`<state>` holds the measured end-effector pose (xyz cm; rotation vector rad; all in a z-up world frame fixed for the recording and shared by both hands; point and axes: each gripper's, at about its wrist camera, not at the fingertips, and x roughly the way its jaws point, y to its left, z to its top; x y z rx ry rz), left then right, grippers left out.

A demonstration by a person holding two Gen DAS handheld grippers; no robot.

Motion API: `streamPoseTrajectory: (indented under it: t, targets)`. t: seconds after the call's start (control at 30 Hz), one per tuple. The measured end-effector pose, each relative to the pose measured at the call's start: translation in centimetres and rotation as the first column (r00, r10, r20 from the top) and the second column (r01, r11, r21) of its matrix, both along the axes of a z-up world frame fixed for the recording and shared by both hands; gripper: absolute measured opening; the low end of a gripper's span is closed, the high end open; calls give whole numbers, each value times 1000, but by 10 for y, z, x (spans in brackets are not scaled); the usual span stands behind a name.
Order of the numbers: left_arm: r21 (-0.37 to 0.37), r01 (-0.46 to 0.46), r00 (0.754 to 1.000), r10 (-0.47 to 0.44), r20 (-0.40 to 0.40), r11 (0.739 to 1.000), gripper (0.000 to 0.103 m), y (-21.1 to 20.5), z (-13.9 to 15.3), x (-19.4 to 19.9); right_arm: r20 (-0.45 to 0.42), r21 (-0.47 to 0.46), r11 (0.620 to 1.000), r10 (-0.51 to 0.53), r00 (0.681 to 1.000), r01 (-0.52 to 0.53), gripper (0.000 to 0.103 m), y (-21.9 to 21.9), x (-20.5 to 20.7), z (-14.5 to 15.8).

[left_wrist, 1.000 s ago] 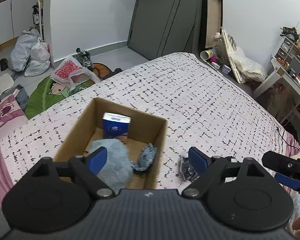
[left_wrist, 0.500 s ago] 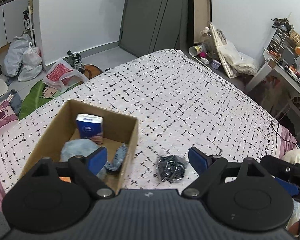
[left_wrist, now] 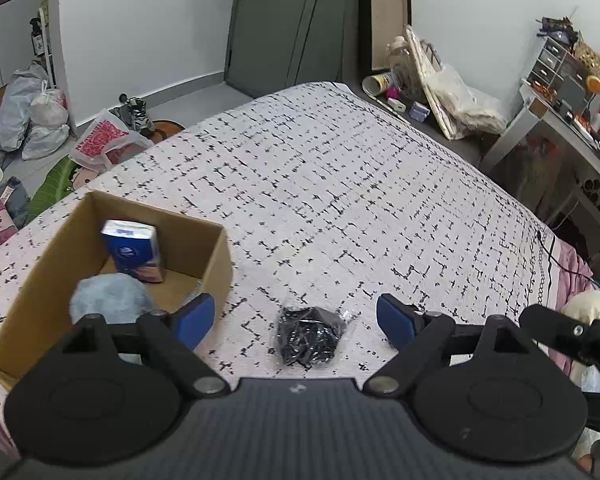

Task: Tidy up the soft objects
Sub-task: 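Move both grippers back toward the black plastic bag and black plush, then grasp the black plastic bag with the left gripper while the right gripper grasps the black plush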

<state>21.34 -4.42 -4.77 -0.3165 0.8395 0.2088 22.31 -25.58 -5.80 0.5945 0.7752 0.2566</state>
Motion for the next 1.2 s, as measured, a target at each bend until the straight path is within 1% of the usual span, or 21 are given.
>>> streamPoseTrajectory:
  t: [0.1,0.3,0.4,0.47,0.57,0.63,0.67,0.73,0.77,0.9,1.0,1.2]
  targets:
    - [-3,3,1000,-3,-6,1000,87,-5,-7,6,-11,19,1000,-23,1000,23,97,-5,3,-3]
    - [-26,7,999,-8,-37,1000,86,-13,-28,20,-46,-1,999,-52,998,52,92,-5,11,-15]
    - [-37,17,998,-19,-53,999,84,-16,-39,26,-70,-12,999,-54,996,53,88,-1,18,-24]
    - [-40,23,998,-25,-60,999,84,-18,-46,30,-88,-12,998,-56,995,56,81,1,24,-31]
    - [-46,22,997,-25,-76,999,83,-19,-55,36,-105,2,998,-57,993,58,74,2,33,-40]
    - [-49,24,996,-28,-85,999,82,-20,-62,41,-129,30,997,-65,990,69,71,1,38,-47]
    - [-50,25,996,-29,-87,998,80,-20,-65,43,-140,42,996,-69,988,75,68,0,41,-51]
    - [-49,33,995,-37,-94,998,74,-21,-72,46,-162,60,994,-76,984,87,66,0,46,-60]
    - [-46,36,994,-40,-100,998,73,-22,-75,48,-173,69,993,-80,982,93,65,-1,47,-64]
    - [-65,27,991,-36,-131,998,71,-20,-90,56,-206,87,990,-88,975,108,65,1,54,-78]
    - [-70,24,988,-35,-151,997,71,-19,-100,61,-214,100,988,-94,972,118,65,3,59,-84]
    - [-56,17,987,-26,-161,998,71,-15,-111,70,-226,112,985,-105,968,133,64,7,71,-97]
